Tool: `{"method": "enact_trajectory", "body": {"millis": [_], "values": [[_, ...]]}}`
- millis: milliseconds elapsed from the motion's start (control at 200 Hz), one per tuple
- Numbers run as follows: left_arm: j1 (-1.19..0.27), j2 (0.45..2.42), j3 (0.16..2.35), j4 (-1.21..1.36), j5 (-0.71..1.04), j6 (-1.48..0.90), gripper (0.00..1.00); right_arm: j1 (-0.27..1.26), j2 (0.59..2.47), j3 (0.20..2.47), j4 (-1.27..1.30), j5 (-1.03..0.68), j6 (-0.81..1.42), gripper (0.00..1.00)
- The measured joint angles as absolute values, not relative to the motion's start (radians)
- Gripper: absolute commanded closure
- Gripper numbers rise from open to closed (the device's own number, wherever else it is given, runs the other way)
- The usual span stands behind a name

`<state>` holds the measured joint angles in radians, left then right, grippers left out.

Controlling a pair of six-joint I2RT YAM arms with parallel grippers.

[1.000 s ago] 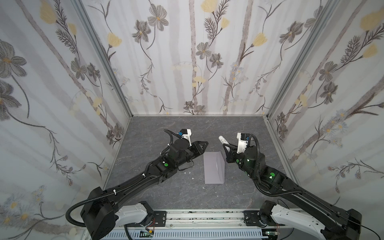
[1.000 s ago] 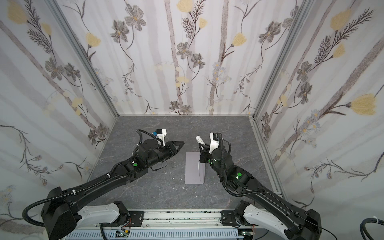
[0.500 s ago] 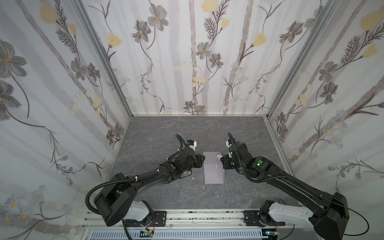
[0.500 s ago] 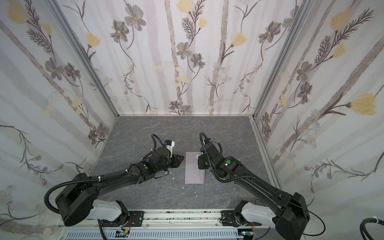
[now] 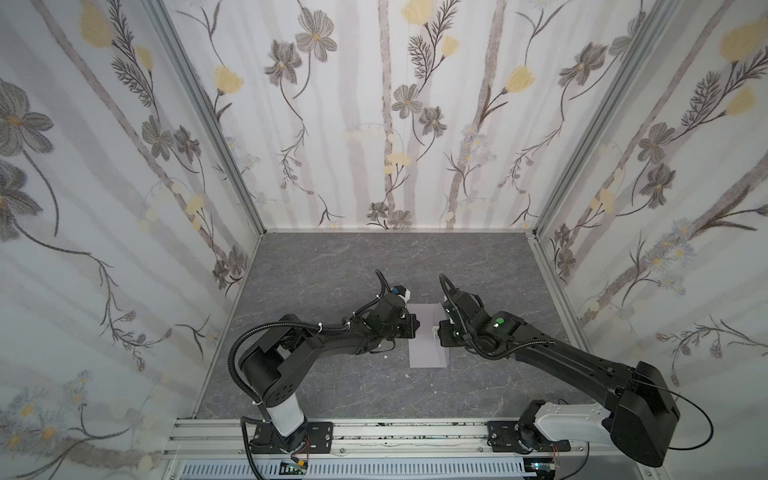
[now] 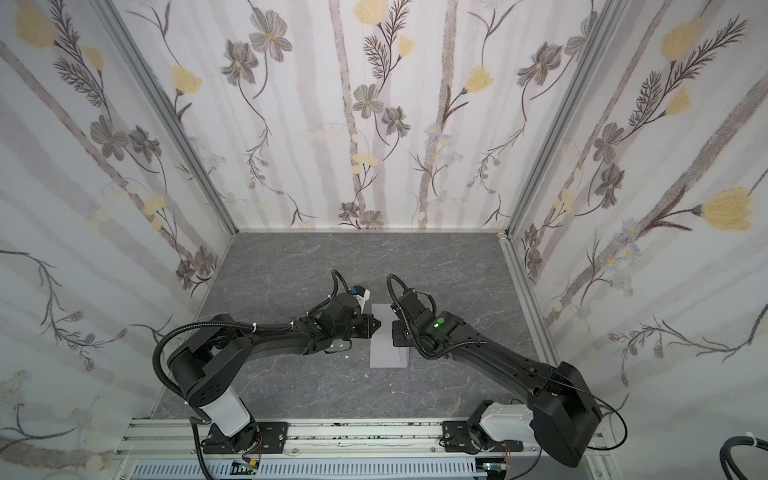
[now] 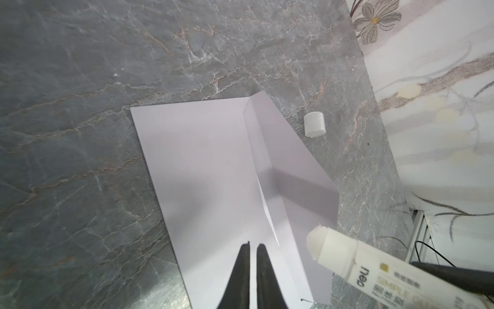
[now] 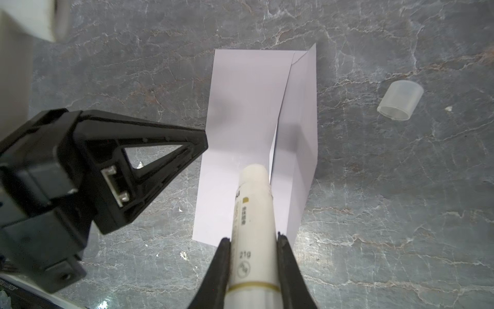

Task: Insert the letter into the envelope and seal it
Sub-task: 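Lower the glue stick toward the envelope flap while the left gripper approaches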

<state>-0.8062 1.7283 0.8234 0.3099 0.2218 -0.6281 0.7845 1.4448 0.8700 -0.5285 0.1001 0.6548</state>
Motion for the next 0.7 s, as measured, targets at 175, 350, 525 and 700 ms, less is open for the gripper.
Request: {"method": "enact_trajectory", "body": {"millis": [175,350,525,700], "values": [[-0.806,1.773,0.859,0.255,0.21,-0.621,1.0,0.785,1.497,0.865,-0.501,0.081,0.661,1.0],[-0.806,1.811,0.873,0.228,0.197,-0.617,1.0,0.785,1.528,0.862,-0.468,0.076,0.667,1.0],[-0.802,1.848,0.883,0.228,0.194,-0.628,1.0,0.785,1.551,0.847,-0.432,0.072,0.683,1.0],[-0.801,1.864,0.886,0.258,0.2,-0.636,1.0,0.785,1.576,0.833,-0.409,0.062,0.7,1.0]]}}
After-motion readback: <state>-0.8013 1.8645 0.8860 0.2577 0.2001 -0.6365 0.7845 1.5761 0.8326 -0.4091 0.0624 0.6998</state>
